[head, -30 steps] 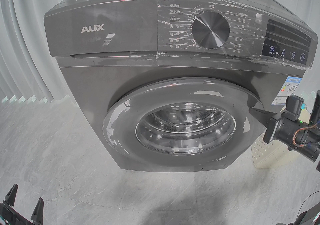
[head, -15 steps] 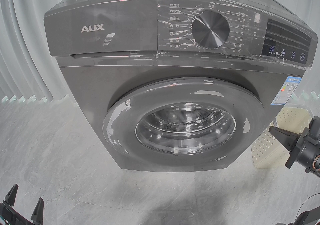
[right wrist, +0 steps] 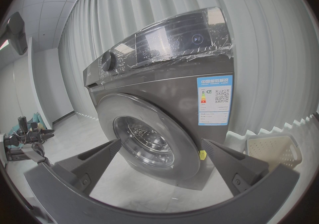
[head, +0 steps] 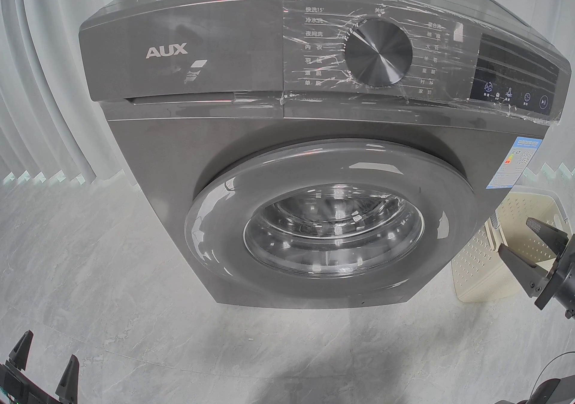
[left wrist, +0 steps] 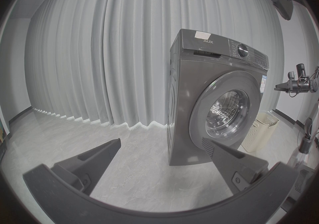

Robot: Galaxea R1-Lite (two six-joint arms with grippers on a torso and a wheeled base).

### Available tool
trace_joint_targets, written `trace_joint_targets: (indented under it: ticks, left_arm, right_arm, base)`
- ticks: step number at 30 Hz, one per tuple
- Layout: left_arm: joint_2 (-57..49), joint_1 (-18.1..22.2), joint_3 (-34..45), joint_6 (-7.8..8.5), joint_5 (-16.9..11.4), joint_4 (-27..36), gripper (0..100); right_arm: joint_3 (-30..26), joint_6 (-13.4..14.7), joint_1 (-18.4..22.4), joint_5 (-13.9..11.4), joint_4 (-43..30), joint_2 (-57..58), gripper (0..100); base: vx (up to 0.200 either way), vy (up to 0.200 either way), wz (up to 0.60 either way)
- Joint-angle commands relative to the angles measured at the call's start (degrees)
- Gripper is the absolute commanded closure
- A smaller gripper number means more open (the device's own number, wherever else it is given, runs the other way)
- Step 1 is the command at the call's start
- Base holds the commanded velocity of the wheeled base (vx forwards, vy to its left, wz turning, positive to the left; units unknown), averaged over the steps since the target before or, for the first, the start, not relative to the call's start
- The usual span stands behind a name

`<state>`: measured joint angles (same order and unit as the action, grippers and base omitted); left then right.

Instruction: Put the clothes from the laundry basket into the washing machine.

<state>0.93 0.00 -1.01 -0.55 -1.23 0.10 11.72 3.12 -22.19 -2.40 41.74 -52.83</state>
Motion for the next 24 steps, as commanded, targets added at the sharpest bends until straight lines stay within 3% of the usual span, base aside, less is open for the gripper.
trace_joint_targets:
  ticks: [1,3,8,24]
  left_arm:
    - [-0.8,0.0,0.9,0.02,0.0,0.0,0]
    - [-0.8,0.0,0.9,-0.15,0.0,0.0,0]
    - [-0.8,0.0,0.9,-0.42,-0.1,0.0,0]
    - [-0.8,0.0,0.9,-0.42,0.0,0.0,0]
  right_arm:
    - [-0.3,-0.9,2.3,0.0,-2.2,5.1,0]
    - [-1.8,-1.4,6.4,0.0,-6.1,9.9,0]
    - [-3.0,-1.5,11.3,-1.2,-9.3,17.7,0]
    - [-6.6,-3.1,18.8,-2.2,-23.6,39.7,0]
  base:
    - [0.0,0.0,0.0]
    - [0.0,0.0,0.0]
    - [0.0,0.0,0.0]
    - [0.0,0.0,0.0]
